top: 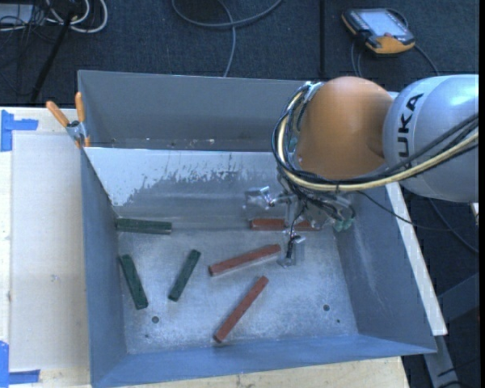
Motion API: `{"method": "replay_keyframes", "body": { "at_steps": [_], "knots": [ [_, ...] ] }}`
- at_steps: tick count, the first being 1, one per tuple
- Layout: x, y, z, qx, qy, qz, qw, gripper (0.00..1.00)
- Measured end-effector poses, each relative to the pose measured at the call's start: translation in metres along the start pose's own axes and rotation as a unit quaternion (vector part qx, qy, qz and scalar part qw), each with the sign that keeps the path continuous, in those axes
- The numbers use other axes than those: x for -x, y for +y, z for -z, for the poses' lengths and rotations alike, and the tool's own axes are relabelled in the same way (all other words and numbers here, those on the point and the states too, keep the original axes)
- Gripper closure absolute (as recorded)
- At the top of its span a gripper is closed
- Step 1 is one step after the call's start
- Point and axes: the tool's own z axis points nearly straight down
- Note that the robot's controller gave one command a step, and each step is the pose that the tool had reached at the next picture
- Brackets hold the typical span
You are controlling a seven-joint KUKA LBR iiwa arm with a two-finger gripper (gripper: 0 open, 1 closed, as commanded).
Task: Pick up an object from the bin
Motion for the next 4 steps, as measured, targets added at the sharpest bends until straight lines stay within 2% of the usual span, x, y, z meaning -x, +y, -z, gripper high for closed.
{"method": "replay_keyframes", "body": {
  "at_steps": [1,2,3,4],
  "knots": [
    [-0.024,0.008,-0.054,-0.001,-0.0017,0.028,0.9996,0.0],
    [-0.004,0.023,-0.086,0.0,0.0014,-0.019,0.9998,0.0],
    [-0.016,0.042,-0.095,0.001,0.0014,0.085,0.9964,1.0],
    [-0.016,0.041,-0.095,0.001,0.0014,0.084,0.9964,1.0]
  ]
}}
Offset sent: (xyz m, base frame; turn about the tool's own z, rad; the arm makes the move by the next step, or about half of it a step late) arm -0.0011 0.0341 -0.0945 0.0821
